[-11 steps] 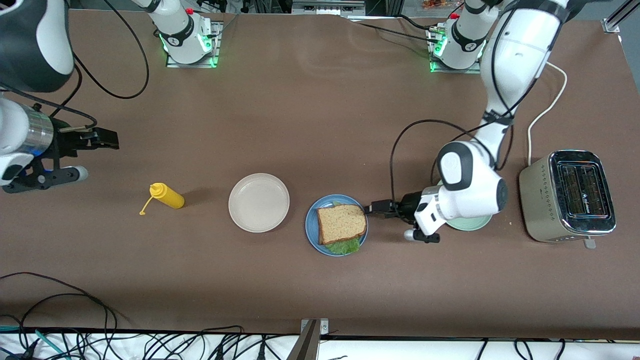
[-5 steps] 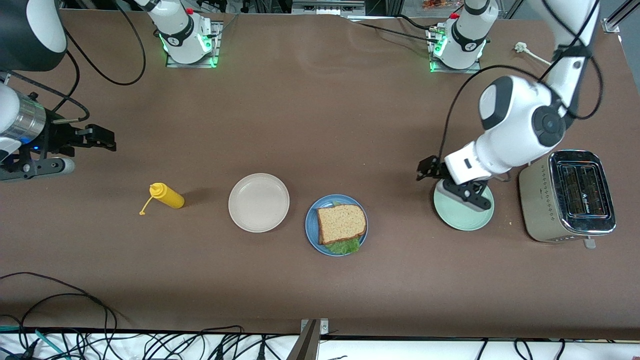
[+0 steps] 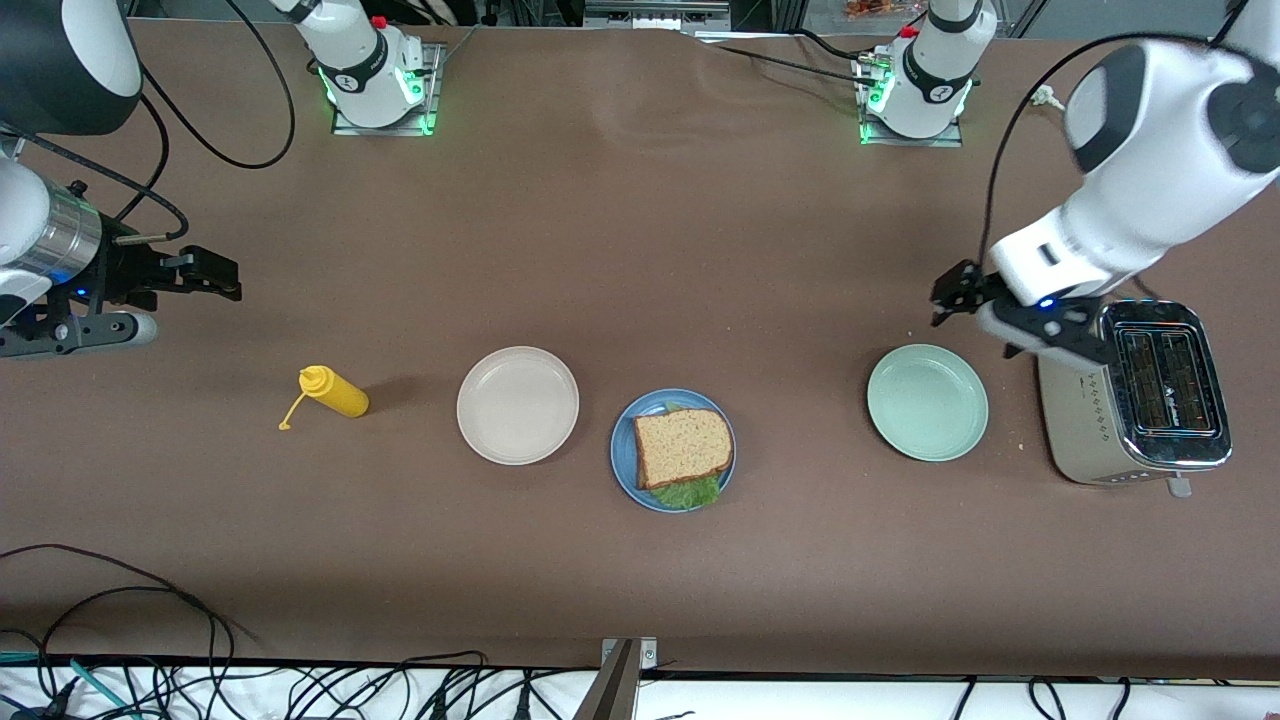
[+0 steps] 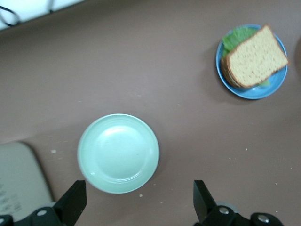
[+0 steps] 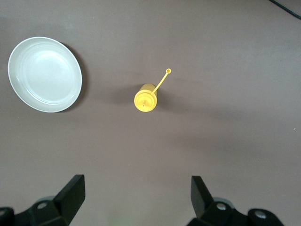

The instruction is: Make sandwich in blue plate with both arms

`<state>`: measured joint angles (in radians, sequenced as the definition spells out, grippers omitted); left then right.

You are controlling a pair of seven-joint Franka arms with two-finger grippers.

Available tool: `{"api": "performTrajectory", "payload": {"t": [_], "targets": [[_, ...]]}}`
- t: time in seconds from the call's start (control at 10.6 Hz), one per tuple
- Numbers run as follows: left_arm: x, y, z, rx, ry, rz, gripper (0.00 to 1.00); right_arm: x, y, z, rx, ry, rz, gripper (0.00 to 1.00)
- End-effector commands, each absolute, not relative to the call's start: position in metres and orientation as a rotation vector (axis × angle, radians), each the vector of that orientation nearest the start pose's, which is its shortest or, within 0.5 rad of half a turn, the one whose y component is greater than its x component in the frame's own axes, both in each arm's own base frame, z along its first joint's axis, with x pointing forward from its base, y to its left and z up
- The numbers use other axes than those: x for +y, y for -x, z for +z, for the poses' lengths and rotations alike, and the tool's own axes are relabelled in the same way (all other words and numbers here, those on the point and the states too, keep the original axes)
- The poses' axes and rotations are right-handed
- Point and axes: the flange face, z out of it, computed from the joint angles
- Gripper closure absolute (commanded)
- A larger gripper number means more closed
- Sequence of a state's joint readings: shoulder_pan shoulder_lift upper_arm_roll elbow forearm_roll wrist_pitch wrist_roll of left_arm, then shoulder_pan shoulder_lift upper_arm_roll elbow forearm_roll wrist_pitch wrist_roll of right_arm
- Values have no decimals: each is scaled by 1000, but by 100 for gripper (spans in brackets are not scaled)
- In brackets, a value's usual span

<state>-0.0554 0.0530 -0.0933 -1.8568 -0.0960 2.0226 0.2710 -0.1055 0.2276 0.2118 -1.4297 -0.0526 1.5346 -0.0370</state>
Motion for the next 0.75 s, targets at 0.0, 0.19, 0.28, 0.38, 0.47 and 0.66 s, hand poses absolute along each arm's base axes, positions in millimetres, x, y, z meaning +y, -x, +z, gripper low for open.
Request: {"api": "performTrajectory", "payload": {"t": [0.0,0.19,0.28,0.38,0.47,0.66], "targets": [[-38,-552,557,509,3137,-229,0,43,-606,561,-189,3131,163,0],[-16,-534,594,446,3166,-69,0,32,-607,560,-156,3133,167,0],[-10,-525,611,448,3124,28,0,31,-607,561,-153,3137,160,0],[-15,-519,629,470,3059,77,0,31,-610,562,-151,3140,126,0],[-16,-516,636,448,3057,108,0,23,-612,563,-130,3145,110,0],[-19,-512,644,354,3069,145,0,0,-608,577,-71,3162,63,0]]}}
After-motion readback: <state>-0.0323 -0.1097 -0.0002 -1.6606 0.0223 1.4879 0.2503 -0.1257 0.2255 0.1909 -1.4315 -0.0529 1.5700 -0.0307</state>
